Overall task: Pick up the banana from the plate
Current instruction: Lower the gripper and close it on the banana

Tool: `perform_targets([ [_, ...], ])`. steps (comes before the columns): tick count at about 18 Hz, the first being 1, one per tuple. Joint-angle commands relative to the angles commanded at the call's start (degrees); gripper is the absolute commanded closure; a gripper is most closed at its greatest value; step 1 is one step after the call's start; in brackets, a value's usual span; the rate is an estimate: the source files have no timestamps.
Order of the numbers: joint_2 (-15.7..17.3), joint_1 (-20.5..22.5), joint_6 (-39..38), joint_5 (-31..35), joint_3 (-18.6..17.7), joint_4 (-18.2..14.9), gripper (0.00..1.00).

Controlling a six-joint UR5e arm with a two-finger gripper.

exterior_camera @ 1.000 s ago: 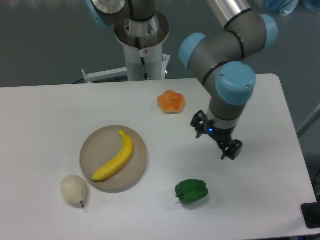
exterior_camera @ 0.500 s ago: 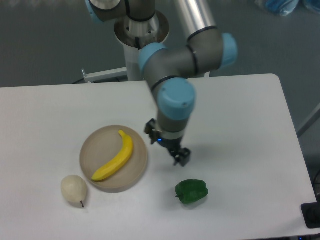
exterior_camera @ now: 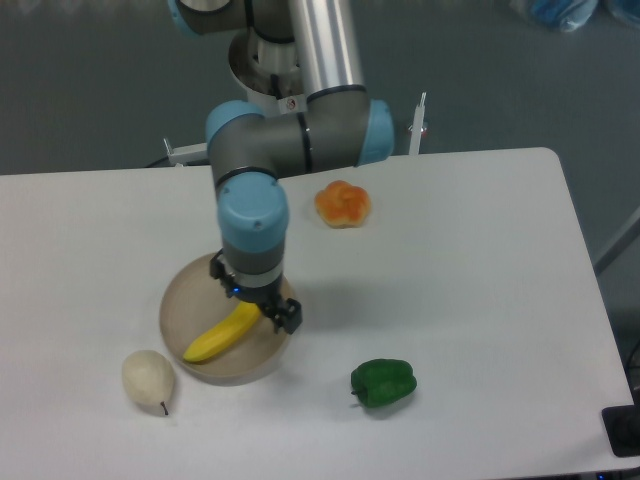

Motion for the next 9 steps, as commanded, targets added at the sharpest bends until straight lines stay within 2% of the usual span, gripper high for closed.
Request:
perform_targets([
  [5, -1.9, -0.6, -1.3, 0.4, -1.2, 1.0, 0.00],
  [9, -2.8, -1.1, -1.3, 0.6, -3.4, 4.8, 0.00],
])
